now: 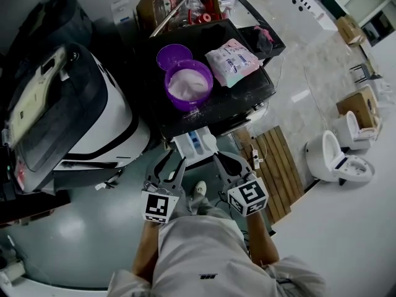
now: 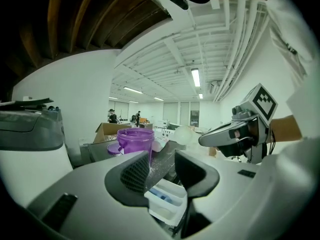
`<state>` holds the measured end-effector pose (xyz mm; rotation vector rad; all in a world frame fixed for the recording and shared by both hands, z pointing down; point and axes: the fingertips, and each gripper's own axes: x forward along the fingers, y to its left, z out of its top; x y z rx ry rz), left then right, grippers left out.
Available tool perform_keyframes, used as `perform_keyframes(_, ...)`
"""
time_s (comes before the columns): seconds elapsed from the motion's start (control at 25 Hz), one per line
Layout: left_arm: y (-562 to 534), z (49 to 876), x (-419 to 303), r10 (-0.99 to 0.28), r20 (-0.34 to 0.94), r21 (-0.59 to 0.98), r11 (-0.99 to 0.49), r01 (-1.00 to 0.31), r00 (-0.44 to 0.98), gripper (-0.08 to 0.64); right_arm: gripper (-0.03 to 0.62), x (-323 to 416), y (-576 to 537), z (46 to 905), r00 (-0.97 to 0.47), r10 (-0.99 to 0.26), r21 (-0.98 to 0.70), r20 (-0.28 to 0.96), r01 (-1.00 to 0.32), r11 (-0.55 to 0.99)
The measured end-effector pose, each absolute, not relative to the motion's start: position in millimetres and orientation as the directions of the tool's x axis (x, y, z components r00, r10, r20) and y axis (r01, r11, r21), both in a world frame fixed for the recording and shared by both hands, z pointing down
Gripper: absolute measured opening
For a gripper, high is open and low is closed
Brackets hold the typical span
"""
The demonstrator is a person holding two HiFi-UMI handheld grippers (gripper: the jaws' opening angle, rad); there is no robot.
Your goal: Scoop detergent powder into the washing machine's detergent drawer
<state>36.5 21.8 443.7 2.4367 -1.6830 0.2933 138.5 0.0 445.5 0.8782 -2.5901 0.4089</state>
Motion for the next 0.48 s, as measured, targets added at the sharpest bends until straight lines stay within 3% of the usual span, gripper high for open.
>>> perform_keyframes(0.48,18.1,438.8,24.2,-0.905,0.239,0.029,-0.354,-0.935,0.351,0.17,0.008,124.7,-3.2,444.5,-0.731,-0.524,-0.141,0.437,-0.63,0.763)
